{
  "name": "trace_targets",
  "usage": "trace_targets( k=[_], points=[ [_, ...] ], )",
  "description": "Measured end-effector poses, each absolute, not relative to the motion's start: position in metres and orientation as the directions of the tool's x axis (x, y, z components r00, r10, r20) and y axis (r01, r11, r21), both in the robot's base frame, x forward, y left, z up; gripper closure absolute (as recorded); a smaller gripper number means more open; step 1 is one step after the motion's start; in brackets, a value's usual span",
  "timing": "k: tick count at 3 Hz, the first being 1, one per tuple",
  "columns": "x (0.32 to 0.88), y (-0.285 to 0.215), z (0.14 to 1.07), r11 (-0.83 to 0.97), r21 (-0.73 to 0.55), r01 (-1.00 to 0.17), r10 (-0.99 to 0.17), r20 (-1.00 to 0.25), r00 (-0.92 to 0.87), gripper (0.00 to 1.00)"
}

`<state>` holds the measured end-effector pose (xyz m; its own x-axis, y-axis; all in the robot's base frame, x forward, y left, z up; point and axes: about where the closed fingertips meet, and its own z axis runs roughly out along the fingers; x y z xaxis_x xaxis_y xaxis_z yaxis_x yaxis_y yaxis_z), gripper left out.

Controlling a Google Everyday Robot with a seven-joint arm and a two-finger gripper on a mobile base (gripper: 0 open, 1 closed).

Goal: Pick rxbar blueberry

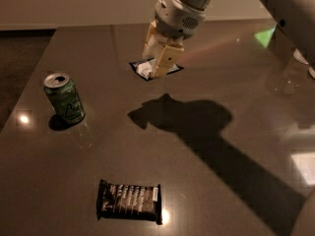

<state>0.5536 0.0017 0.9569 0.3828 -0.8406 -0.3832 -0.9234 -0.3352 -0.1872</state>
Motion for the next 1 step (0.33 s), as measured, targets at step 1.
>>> trace_targets(
  k=[1],
  points=[
    [0.555, 0.004, 0.9586, -0.32, -0.197, -0.927, -0.838, -0.397, 0.374, 1.0]
  ],
)
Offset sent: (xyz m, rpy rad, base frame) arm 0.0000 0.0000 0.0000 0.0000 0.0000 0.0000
